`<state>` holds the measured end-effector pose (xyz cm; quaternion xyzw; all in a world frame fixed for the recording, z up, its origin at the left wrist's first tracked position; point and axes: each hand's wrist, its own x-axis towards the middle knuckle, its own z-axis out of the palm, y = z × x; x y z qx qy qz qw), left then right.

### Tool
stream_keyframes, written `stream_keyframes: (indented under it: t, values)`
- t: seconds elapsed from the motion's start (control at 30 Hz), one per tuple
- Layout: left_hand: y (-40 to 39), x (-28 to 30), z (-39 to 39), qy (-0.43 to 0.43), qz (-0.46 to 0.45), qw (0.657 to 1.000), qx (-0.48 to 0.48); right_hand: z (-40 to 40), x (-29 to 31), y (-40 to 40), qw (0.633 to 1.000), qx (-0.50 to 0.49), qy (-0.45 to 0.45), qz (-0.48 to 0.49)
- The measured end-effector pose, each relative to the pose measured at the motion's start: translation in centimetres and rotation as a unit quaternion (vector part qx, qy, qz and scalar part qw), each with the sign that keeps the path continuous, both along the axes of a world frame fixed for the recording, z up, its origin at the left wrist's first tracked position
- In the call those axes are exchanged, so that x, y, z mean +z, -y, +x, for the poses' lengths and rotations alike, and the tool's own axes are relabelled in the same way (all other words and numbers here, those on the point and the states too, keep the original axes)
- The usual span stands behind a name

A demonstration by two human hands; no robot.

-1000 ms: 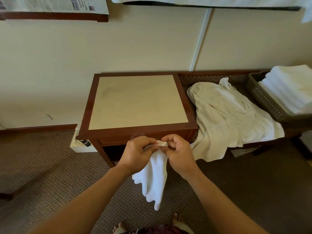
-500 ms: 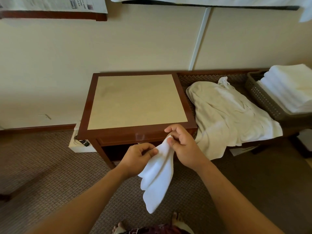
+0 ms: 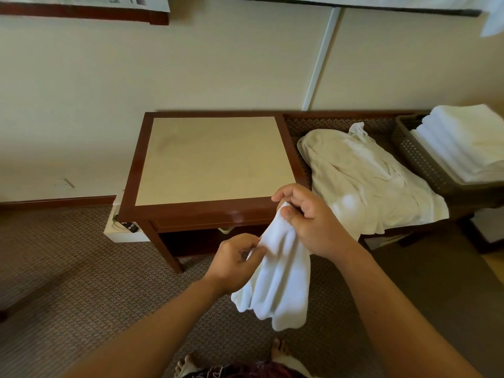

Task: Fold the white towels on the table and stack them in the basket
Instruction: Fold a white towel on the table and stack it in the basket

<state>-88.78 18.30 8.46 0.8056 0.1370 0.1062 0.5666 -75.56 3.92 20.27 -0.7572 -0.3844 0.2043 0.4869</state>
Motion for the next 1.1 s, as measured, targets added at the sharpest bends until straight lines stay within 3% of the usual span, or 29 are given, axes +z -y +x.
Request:
stream_keyframes:
  t: [0.17,0.47,0.57,0.7,0.77,0.83,0.9,1.0,1.1]
  values:
    - [0.1,-2.8,-0.5,-0.020,0.065,0.997,-0.032,-0.4,1.0,0.0,0.999,-0.005,-0.017,0.039]
    - [-0.8,-5.6,-0.8,-0.241,0.045,0.968,-0.057,-0.6,3.8,0.7,0.986,-0.009,-0.080,0.147]
    - [-2.2,-5.7,-1.4,-0.274,0.048,0.960,-0.040,0.4,4.0,1.3,0.986,-0.069,-0.043,0.144]
    - [-3.3,-2.0,-0.2,-0.197,0.118,0.973,-0.028,2.9,1.2,1.9,0.987,-0.114,0.087,-0.074]
    - [-3.1,1.2,1.0,-0.114,0.153,0.979,-0.076,2.1,-0.6,1.6,0.982,-0.031,0.093,-0.159]
    - [-2.8,4.1,1.9,-0.056,0.132,0.985,-0.091,0.5,-2.6,0.4,0.961,0.098,0.087,-0.242]
    - [-2.4,6.2,2.5,-0.034,0.075,0.993,-0.081,-0.6,-4.0,-0.9,0.961,0.125,0.053,-0.240]
    - [-2.7,7.1,2.3,-0.037,-0.029,0.998,-0.048,-0.5,-4.7,-1.6,0.979,0.057,0.049,-0.190]
    - [-5.0,4.2,0.7,-0.125,0.016,0.990,-0.067,-0.4,-4.4,-1.5,0.991,0.038,0.012,-0.131]
